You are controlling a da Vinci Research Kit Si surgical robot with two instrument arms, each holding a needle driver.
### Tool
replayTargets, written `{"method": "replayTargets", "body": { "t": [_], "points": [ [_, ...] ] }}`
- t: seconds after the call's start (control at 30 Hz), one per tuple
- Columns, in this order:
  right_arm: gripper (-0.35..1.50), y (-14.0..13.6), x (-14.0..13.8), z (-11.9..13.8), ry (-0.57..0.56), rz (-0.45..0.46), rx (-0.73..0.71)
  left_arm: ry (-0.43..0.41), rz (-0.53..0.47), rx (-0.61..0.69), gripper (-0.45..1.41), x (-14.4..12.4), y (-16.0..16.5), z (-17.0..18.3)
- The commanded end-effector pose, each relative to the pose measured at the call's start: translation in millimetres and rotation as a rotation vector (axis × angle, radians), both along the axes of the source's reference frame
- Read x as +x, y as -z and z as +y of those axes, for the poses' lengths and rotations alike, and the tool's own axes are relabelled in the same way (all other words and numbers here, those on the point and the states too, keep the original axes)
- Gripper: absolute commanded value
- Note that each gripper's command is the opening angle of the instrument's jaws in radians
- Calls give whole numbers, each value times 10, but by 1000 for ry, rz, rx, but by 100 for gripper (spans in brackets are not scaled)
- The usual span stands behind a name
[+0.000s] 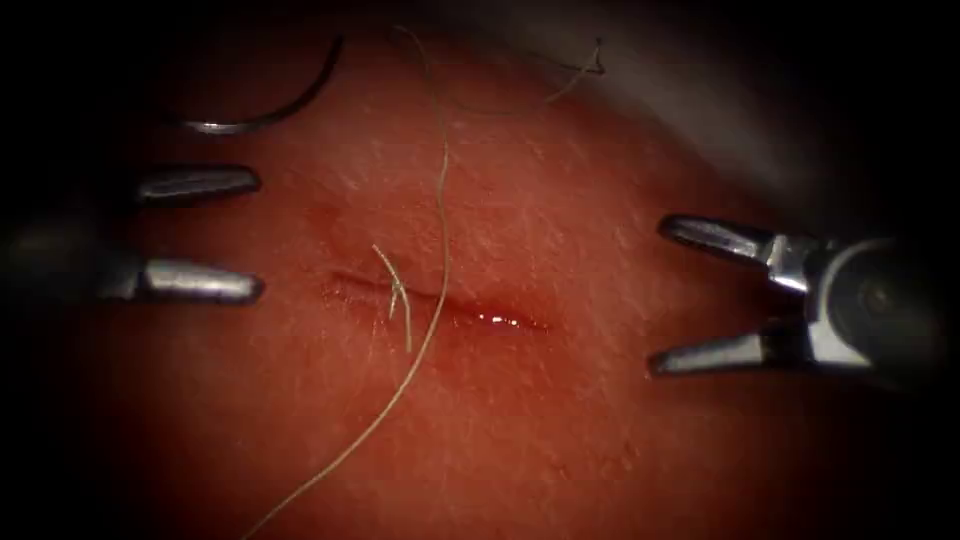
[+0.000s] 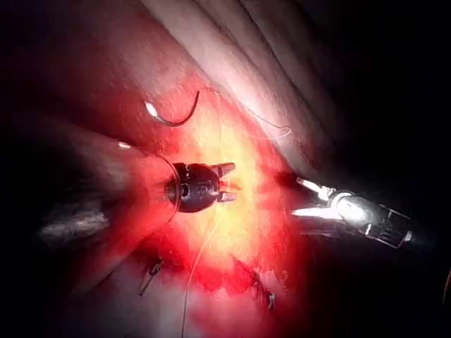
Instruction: Wound Closure
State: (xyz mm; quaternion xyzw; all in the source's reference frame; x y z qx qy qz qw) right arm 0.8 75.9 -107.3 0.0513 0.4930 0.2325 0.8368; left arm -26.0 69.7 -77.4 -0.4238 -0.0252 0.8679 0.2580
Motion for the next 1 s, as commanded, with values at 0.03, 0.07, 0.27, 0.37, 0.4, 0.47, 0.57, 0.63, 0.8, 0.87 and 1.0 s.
{"method": "replayTargets", "body": {
  "t": [0.03, 0.07, 0.27, 0.37, 0.4, 0.47, 0.57, 0.63, 0.8, 0.87, 1.0],
  "points": [
    [93, -4, 7, 1, 2, 0, -3, -1, 66, 5, 53, 0, -8, 10],
    [95, -4, 7, 1, 4, -3, -2, -4, 85, 13, 54, 1, -11, 14],
    [95, 0, 9, -7, 6, -5, -2, -93, 253, 100, 55, 12, -44, 41],
    [95, -2, 8, -10, 10, -6, -4, -124, 290, 108, 55, 15, -56, 45],
    [95, -2, 6, -11, 16, -9, -2, -152, 294, 121, 57, 16, -61, 47],
    [95, -3, 6, -13, 17, -8, -3, -181, 310, 129, 60, 17, -64, 52],
    [95, -3, 6, -14, 17, -9, -4, -225, 350, 142, 60, 17, -69, 62],
    [95, -3, 8, -15, 19, -7, -4, -263, 392, 166, 60, 19, -75, 67],
    [95, -4, 8, -16, 22, -12, -3, -372, 436, 218, 59, 30, -85, 73],
    [95, -4, 8, -16, 22, -12, -3, -380, 434, 224, 59, 31, -86, 72],
    [95, -4, 8, -16, 22, -12, -3, -410, 409, 243, 60, 33, -91, 73]
  ]
}}
